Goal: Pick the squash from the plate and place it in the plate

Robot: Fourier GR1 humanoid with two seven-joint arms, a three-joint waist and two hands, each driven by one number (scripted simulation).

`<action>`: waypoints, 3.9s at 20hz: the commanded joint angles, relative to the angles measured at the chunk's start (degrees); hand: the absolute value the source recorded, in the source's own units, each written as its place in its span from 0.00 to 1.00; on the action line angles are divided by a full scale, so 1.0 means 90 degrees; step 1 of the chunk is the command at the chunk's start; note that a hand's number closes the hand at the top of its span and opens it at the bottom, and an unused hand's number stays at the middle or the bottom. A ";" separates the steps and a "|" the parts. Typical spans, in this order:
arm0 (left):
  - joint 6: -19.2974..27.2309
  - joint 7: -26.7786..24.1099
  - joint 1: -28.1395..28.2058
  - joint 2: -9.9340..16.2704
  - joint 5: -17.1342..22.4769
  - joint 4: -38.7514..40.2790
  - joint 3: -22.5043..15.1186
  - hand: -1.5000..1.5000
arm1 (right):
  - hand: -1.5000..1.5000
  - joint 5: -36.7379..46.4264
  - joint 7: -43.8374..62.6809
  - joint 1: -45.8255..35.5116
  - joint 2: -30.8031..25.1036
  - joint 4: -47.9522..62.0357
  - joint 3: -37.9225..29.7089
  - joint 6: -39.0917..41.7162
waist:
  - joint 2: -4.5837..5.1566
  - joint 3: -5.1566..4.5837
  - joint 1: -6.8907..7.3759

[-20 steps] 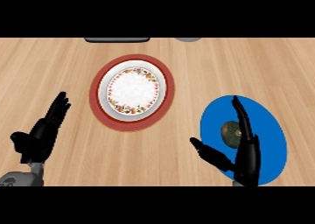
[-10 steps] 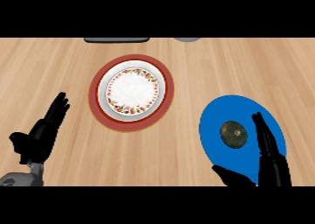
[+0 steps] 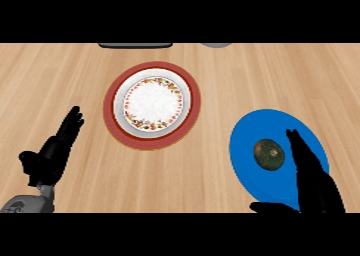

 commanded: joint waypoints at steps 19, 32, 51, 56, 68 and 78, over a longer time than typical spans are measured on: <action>-0.0261 0.0528 -0.0017 -0.0497 -0.0651 -0.0432 0.0419 0.50 | 0.00 0.0370 0.0442 -0.1501 0.0731 0.2165 -0.0845 0.1430 | 0.0005 0.0011 0.0032; -0.0575 0.0153 0.0195 -0.0686 -0.0916 -0.0242 0.0780 0.50 | 1.00 0.0297 -0.1282 -0.1392 0.0760 0.3497 -0.1158 0.1043 | 0.0004 0.0012 0.0024; -0.0623 0.0507 -0.0046 -0.0830 -0.0982 -0.0419 0.0820 0.50 | 1.00 -0.0133 -0.5683 -0.3352 -0.0716 0.5723 -0.1903 0.0801 | 0.0019 0.0019 0.0093; -0.0661 0.0528 -0.0442 -0.0785 -0.1049 0.0096 0.0974 0.50 | 1.00 -0.0511 -0.5695 -0.3615 -0.0772 0.4969 -0.2156 0.1384 | 0.0002 0.0009 -0.0014; -0.0881 0.0526 0.0028 -0.0690 -0.0894 -0.0427 0.1171 0.50 | 1.00 -0.0745 -0.4826 -0.3599 -0.0232 0.2347 -0.2285 0.1388 | -0.0017 0.0009 0.0006; -0.1201 0.0421 0.0043 -0.0599 -0.0907 -0.0232 0.1330 0.50 | 1.00 -0.0521 -0.3861 -0.4864 0.0572 0.2702 -0.1792 0.2015 | -0.0002 0.0008 0.0043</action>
